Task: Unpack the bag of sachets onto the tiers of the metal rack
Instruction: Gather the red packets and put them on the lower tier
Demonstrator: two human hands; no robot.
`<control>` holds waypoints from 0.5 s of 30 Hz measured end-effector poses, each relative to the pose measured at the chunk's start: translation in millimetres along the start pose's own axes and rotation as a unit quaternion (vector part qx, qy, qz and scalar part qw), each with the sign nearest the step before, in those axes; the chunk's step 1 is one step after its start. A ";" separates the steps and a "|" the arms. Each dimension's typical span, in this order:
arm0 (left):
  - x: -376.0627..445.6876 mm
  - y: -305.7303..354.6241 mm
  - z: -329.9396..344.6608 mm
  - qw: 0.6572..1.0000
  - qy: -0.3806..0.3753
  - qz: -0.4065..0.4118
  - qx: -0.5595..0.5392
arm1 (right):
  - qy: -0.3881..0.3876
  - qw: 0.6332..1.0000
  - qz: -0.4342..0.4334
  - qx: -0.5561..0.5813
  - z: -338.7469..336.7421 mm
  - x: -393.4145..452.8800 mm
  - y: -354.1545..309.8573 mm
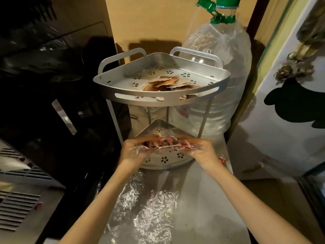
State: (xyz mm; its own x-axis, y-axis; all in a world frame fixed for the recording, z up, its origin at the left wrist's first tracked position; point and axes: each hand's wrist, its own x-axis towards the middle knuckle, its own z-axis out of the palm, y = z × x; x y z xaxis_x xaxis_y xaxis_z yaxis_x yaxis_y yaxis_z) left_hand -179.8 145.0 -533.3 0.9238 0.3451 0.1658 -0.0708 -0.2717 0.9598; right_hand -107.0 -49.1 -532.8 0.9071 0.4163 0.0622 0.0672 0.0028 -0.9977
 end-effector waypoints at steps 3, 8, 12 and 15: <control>10.6 -19.6 0.8 0.990 -0.018 -0.137 -0.003 | 0.012 0.998 0.049 -0.022 -2.4 11.8 13.8; 32.3 -14.3 8.6 0.995 -0.044 -0.062 -0.063 | 0.007 0.983 0.181 0.044 -2.0 34.3 11.8; 42.2 -15.4 2.1 0.990 -0.053 -0.108 -0.079 | -0.028 0.985 0.163 -0.058 -11.1 46.9 12.3; 45.0 -16.0 -0.8 0.991 -0.059 -0.109 -0.043 | -0.049 0.978 0.193 -0.062 -23.5 53.1 13.2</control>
State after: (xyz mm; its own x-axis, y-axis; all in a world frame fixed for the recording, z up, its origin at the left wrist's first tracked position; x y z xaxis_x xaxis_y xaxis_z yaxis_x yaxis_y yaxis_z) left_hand -137.4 165.6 -541.0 0.9580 0.2781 -0.0701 0.1081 -0.1238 0.9864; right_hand -48.2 -48.3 -542.1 0.8315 0.4495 -0.3265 -0.2162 -0.2795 -0.9355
